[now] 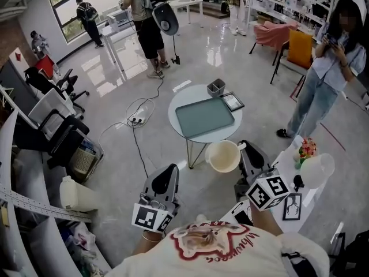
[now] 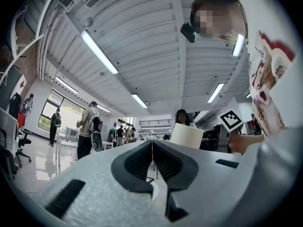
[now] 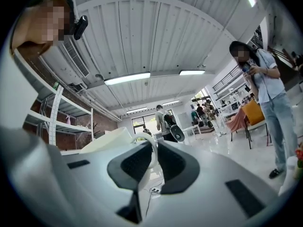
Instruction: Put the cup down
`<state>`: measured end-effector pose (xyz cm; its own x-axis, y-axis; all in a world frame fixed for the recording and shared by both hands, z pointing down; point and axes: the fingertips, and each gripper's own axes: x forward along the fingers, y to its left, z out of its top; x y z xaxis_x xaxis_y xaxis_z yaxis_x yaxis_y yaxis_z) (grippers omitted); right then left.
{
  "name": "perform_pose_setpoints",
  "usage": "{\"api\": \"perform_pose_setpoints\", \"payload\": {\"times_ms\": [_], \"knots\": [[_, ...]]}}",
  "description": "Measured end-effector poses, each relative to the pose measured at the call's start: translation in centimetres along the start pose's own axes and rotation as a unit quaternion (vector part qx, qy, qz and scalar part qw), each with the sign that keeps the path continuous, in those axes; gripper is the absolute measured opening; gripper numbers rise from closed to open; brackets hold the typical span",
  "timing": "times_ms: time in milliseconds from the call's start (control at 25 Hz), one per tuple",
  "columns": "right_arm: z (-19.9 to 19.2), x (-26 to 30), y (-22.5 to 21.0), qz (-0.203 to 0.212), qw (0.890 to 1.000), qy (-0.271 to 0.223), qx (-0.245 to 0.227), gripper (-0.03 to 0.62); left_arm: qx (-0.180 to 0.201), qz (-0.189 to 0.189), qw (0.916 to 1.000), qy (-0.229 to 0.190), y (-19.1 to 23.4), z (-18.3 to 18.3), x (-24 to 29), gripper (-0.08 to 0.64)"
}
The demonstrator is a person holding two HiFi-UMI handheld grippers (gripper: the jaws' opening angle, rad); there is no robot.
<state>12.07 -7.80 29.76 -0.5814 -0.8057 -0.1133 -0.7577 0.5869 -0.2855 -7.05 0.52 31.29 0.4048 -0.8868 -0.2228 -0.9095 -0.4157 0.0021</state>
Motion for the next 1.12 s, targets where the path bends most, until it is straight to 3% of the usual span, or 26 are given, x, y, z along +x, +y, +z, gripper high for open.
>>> {"api": "perform_pose_setpoints", "payload": {"times_ms": [520,800,1120], "knots": [[-1.8,5.9,-3.0,-0.001,1.0,0.017,0.018,0.047,-0.01,0.014,0.9998,0.006,4.4,-1.9,4.8,0.015],[-2.0,10.7,-5.3,-0.017,1.0,0.015,0.019,0.047,-0.015,-0.01,0.9998,0.008,7.7,-3.1,10.2,0.017],[-1.5,19.2,-8.9,-0.044,0.999,0.0,0.018,0.046,-0.007,-0.039,0.9992,0.005,14.5,-4.1,18.4,0.017]]}}
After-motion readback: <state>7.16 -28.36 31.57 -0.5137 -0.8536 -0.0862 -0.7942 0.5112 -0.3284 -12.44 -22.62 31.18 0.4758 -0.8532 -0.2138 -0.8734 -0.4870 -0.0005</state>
